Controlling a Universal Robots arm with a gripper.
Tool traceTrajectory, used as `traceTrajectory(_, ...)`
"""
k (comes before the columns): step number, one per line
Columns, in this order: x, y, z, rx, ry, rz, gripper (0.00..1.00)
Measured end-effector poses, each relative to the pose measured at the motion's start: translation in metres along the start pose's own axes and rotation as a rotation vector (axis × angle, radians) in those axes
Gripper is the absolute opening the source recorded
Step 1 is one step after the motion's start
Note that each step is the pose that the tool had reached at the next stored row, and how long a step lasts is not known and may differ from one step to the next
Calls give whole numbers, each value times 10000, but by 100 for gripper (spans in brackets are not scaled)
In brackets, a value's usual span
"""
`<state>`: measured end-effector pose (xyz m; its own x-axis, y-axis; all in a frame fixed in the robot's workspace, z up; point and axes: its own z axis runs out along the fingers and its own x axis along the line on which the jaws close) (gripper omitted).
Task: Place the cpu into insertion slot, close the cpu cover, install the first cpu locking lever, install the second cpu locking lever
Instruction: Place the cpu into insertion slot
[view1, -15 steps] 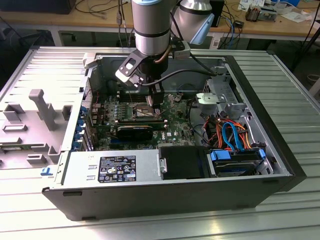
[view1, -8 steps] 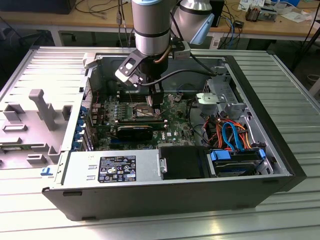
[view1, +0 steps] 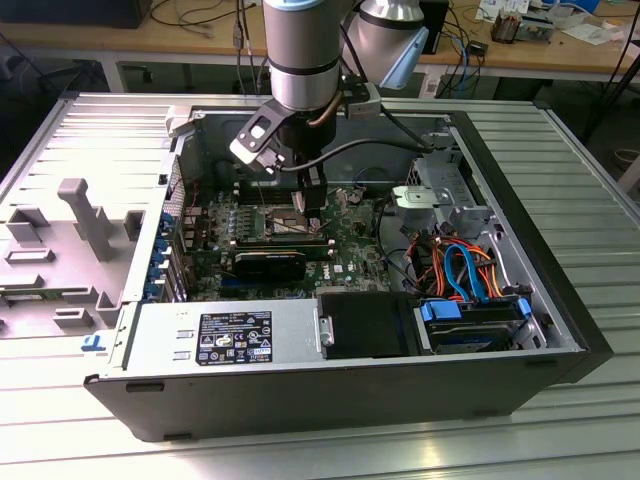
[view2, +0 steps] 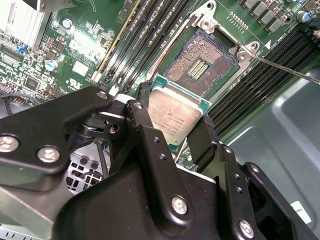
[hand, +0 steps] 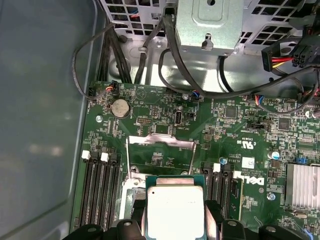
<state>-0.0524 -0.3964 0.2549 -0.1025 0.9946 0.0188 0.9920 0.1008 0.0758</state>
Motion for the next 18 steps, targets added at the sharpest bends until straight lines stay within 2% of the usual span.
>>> traceTrajectory(18, 0, 0, 4, -6, -24, 316, 55)
